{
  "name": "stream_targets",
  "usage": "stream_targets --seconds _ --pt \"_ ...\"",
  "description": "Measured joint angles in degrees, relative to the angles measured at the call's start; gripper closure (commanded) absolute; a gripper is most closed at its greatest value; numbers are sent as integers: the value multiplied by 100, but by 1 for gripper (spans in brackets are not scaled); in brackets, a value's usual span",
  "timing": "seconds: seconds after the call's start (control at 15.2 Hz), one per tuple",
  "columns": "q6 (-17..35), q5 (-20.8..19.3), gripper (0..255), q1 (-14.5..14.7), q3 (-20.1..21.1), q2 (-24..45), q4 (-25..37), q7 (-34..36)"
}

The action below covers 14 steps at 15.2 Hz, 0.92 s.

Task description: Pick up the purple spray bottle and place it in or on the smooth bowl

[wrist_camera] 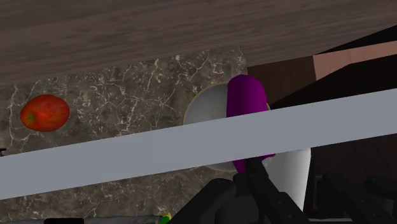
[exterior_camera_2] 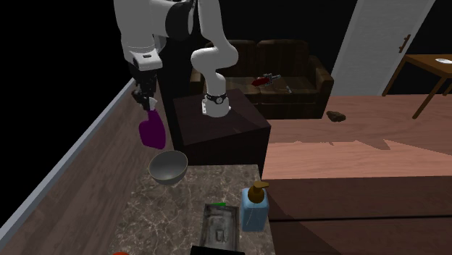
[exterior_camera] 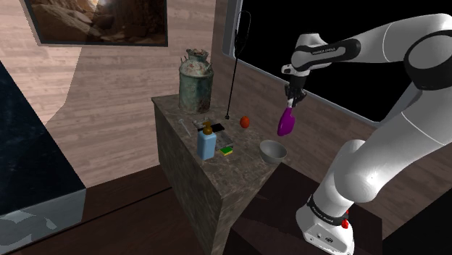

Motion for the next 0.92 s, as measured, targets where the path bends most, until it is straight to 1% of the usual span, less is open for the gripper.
stream_targets --seconds 0.92 --pt "1165 91 255 42 -287 502 -716 10"
